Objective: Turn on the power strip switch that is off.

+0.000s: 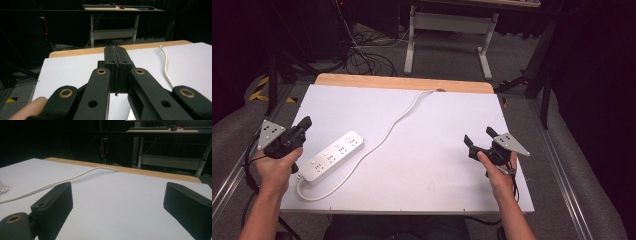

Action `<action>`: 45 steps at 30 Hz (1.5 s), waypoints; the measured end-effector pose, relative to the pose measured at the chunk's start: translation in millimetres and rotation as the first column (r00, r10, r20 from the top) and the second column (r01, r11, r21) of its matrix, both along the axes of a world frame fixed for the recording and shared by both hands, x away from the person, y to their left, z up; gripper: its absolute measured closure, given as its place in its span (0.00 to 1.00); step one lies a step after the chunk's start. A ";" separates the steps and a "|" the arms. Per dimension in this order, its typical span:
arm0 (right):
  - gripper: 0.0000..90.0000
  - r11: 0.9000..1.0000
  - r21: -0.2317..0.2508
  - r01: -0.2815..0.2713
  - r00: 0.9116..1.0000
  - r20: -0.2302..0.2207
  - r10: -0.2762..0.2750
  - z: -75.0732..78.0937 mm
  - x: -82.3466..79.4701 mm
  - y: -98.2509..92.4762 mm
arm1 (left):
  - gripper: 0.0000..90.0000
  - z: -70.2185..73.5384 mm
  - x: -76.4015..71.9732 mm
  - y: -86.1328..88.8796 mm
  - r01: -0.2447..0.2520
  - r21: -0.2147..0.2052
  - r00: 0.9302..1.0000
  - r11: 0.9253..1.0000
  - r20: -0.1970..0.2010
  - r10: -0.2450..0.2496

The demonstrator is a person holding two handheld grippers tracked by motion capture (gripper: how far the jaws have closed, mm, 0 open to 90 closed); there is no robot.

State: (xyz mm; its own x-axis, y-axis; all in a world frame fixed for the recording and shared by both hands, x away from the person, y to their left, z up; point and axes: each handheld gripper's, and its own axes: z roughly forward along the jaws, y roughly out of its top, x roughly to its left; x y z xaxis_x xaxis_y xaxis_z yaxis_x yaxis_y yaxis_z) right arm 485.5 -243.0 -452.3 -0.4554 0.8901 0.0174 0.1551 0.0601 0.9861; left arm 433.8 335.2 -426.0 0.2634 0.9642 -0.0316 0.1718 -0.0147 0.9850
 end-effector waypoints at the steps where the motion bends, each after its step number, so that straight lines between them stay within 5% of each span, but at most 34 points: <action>1: 0.10 1.000 -0.001 0.000 1.000 0.000 0.000 0.0 -0.1 0.0 | 0.98 0.3 -0.2 0.4 -0.002 -0.004 1.000 1.000 0.002 0.002; 30: 0.10 1.000 0.000 -0.002 1.000 0.002 0.002 0.0 0.0 0.3 | 0.61 0.8 -0.4 10.5 -0.015 -0.053 0.999 0.998 0.033 0.017; 45: 0.10 1.000 0.001 -0.003 1.000 0.003 0.003 0.1 0.0 0.5 | 0.28 -1.0 2.8 12.0 0.026 -0.067 1.000 0.997 0.010 -0.026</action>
